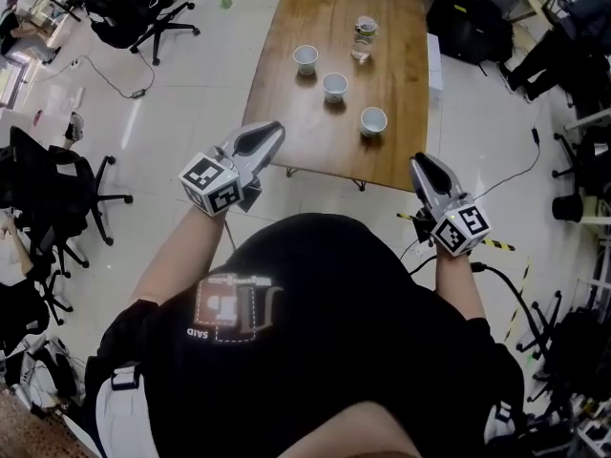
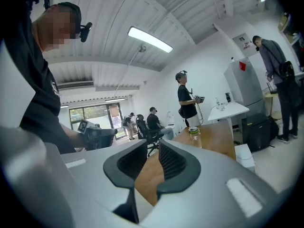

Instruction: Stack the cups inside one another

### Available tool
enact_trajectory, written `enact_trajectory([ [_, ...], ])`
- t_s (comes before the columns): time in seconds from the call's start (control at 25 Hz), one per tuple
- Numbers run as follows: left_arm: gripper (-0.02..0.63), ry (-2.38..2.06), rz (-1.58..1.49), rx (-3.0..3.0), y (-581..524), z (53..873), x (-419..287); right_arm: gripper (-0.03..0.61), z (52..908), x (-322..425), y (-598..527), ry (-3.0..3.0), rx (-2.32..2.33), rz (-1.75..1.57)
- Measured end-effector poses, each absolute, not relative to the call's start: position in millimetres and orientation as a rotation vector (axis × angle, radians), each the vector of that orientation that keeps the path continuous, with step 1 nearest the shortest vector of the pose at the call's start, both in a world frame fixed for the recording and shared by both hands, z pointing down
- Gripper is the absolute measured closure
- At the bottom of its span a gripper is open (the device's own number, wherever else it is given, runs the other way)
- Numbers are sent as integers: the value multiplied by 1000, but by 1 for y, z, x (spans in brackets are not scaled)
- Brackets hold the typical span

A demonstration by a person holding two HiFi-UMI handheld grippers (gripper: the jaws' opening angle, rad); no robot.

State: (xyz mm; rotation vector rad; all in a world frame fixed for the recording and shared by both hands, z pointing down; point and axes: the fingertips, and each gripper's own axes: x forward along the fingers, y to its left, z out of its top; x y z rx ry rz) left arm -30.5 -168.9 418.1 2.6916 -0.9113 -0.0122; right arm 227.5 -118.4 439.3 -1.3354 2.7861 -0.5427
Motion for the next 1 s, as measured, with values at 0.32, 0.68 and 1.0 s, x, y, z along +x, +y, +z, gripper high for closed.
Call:
enact_trajectory([
  [0.32,577,-1002,75,2625,-213,445,-24,488,457,233,-194,2882,-1230,-561],
  [0.68,557,-885,74,2638,-284,481,-73,483,472,181,-249,2875,-1376,-614],
  [1.0,553,-801,160,2741,-318,491,-73,479,477,154,-279,2885,-1394,-618],
])
